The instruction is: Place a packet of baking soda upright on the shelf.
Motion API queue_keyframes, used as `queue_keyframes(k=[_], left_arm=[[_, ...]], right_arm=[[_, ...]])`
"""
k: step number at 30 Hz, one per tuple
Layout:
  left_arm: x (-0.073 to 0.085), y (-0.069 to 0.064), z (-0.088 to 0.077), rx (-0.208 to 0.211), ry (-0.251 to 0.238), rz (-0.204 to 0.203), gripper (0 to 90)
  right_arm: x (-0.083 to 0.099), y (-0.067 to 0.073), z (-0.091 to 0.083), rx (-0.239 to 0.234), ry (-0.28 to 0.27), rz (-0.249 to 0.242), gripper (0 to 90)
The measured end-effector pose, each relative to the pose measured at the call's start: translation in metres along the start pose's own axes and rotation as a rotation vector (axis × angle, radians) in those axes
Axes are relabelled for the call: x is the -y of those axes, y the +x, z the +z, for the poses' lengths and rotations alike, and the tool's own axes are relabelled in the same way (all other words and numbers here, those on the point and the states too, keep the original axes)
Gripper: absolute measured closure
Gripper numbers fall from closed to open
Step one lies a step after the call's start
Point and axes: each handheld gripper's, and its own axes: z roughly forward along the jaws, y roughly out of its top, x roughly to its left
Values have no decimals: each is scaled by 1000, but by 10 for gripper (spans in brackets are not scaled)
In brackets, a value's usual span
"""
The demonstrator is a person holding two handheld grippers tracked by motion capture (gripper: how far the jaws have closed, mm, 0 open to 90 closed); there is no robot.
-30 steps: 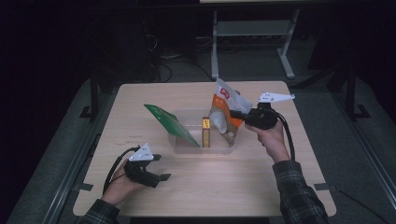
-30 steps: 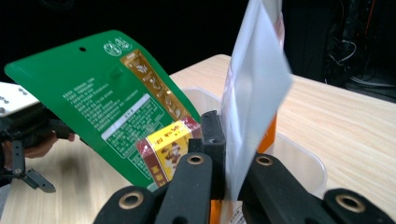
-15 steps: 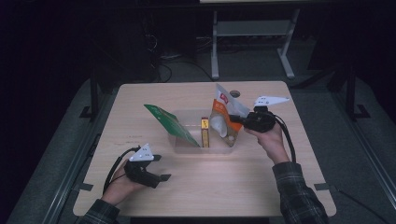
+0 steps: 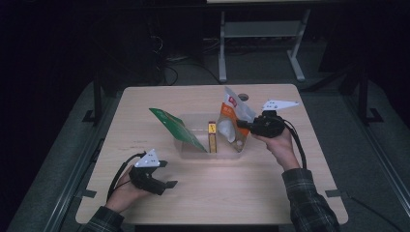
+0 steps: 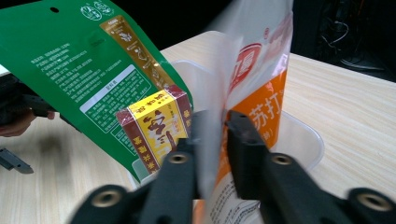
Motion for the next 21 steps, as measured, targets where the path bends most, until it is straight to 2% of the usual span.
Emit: queue_keyframes(k=[6,11,15,21], left_arm=[[0,0,0,1,2,0,159],[0,0,0,3,2,-1,159],[0,0,0,5,3,0,159],[0,0,0,7,9,3,159]], right_arm=[[0,3,2,22,12,-9,570],[-1,5,4,53,27,-18,383],[0,4,5,65,36,-8,258],[0,7,0,89,50,-20,243]])
